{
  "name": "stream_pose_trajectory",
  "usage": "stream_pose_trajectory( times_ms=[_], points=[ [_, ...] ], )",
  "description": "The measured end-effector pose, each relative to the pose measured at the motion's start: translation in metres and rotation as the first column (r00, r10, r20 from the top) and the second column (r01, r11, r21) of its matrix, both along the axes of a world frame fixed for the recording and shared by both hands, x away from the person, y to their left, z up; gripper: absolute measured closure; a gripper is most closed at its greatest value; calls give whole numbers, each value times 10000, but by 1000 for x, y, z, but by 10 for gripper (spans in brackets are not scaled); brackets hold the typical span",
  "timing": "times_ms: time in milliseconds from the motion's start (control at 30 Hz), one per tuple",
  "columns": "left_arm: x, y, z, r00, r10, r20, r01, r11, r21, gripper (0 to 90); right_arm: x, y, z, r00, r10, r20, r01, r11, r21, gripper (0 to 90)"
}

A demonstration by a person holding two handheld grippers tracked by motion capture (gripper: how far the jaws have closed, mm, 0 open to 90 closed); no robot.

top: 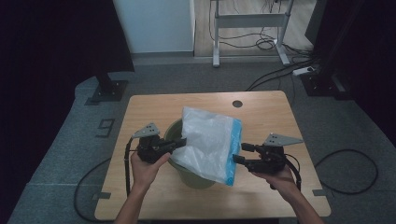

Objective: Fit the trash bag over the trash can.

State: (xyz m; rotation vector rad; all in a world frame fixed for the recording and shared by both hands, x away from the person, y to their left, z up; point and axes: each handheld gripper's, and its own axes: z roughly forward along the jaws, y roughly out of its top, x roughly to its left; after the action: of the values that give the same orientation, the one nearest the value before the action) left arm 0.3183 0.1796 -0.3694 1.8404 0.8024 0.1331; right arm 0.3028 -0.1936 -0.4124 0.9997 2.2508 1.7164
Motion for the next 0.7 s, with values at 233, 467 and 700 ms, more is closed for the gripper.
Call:
stream_pose_trajectory(
  times_ms=[233,467,700],
  points=[
    [2,1,-2,9999,131,-72,-131,9999,13,892,2,11,1,9990,451,-3,-451,9989,104,383],
    [2,2,-1,9997,231,-63,-231,9997,43,883,3,10,6,9956,881,321,-892,9954,359,800],
    [-2,-1,6,9997,118,198,-124,9996,270,680,-6,13,26,9852,1207,1218,-1257,9915,342,887]
  ],
)
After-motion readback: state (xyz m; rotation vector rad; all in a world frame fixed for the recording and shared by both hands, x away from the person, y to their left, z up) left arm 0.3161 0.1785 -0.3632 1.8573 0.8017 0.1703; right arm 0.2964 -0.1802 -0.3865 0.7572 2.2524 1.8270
